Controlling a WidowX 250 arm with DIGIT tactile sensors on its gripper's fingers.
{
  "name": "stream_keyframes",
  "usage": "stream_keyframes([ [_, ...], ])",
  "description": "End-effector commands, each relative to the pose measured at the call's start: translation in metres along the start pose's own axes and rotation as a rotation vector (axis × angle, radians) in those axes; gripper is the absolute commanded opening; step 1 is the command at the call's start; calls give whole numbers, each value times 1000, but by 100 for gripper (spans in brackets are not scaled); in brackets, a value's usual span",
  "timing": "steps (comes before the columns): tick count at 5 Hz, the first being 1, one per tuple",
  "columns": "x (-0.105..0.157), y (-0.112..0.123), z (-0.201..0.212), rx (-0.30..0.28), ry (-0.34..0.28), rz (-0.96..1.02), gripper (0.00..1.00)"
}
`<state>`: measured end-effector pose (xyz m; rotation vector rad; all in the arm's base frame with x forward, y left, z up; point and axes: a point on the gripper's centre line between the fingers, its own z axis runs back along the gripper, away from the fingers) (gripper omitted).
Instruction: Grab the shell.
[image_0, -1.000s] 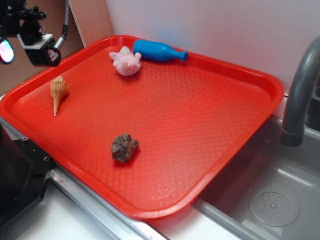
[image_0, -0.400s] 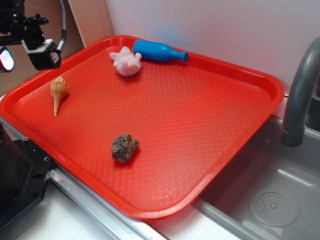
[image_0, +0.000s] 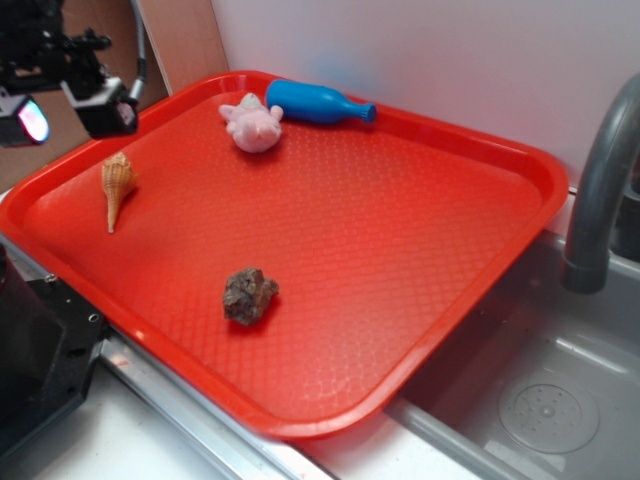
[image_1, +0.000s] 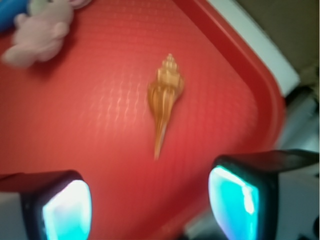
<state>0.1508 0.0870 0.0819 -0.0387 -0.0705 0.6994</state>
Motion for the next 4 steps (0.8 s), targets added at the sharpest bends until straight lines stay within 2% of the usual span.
stream_keyframes([
  [1,37,6,-45,-13,21,8,100],
  [2,45,7,-64,36,50,21,100],
  [3,48,8,-73,57,79,40,94],
  [4,45,5,-66,68,63,24,0],
])
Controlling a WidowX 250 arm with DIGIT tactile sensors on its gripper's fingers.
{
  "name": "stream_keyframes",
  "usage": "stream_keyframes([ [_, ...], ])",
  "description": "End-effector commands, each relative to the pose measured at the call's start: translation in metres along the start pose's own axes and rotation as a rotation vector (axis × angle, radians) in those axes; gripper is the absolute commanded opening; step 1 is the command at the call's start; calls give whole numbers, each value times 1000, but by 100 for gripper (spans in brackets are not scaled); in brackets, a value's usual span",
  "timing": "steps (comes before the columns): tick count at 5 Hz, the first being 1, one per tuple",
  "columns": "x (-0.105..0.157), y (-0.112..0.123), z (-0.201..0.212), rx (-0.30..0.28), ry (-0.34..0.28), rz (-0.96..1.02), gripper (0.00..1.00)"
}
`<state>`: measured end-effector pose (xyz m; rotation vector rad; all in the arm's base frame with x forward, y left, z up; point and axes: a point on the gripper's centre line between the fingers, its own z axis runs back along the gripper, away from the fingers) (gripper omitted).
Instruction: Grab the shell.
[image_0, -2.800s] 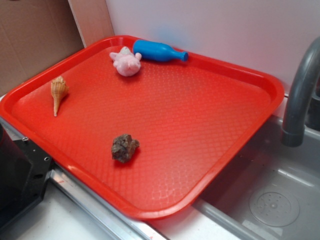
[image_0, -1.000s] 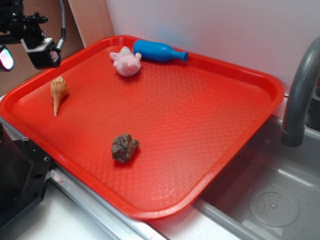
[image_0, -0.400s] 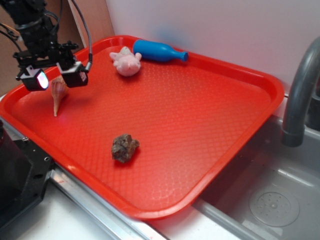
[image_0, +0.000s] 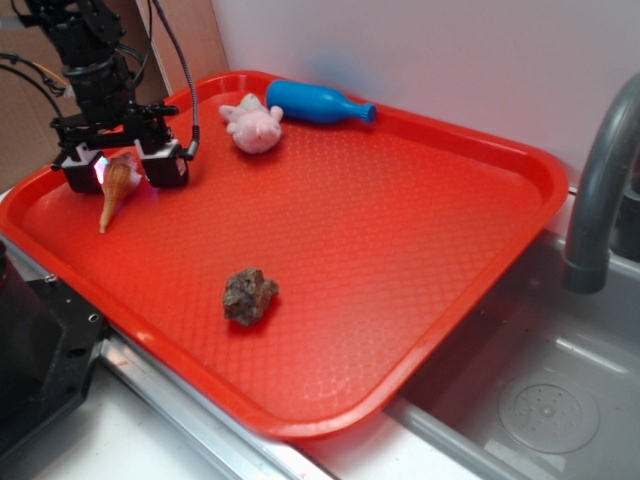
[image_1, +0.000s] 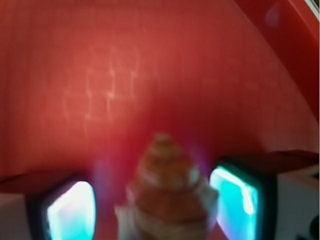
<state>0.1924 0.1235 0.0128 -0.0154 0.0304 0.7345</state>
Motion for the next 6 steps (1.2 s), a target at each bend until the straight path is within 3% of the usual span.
stream_keyframes([
  [1,-24,-2,28,-6,-55,-78,0],
  [3,-70,-22,91,-68,-81,-427,0],
  [4,-71,-42,98,-59,-61,-508,0],
  [5,-74,-63,104,-52,-93,-563,0],
  [6,-61,-92,118,-11,-115,-536,0],
])
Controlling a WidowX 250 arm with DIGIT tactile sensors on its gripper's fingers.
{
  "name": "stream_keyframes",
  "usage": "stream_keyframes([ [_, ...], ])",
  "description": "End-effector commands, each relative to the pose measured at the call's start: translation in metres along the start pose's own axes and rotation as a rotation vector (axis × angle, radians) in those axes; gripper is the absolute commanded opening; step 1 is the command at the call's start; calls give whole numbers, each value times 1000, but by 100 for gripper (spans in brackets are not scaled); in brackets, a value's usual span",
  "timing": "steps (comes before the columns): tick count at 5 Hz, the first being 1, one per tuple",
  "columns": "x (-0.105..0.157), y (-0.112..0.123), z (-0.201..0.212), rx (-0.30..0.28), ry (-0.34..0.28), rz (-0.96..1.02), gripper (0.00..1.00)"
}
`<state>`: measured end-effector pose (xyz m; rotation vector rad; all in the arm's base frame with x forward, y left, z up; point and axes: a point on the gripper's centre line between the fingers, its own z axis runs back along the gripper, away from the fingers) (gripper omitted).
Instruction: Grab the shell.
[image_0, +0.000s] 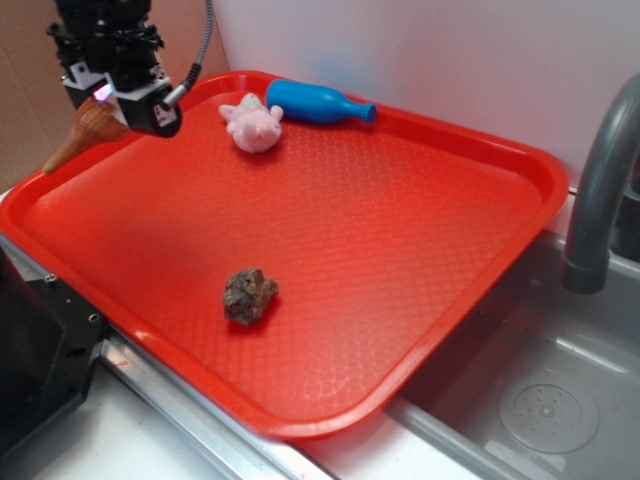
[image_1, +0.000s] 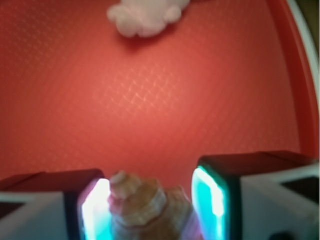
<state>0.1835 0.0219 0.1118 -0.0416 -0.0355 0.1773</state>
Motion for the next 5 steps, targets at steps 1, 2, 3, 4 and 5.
stream_keyframes([
  [1,36,-8,37,28,-74,44,0],
  [2,36,-3,48,12,-82,52,0],
  [3,34,-6,66,18,-102,57,0],
  [4,30,-3,76,0,-125,83,0],
  [5,27,6,75,-15,-132,108,0],
])
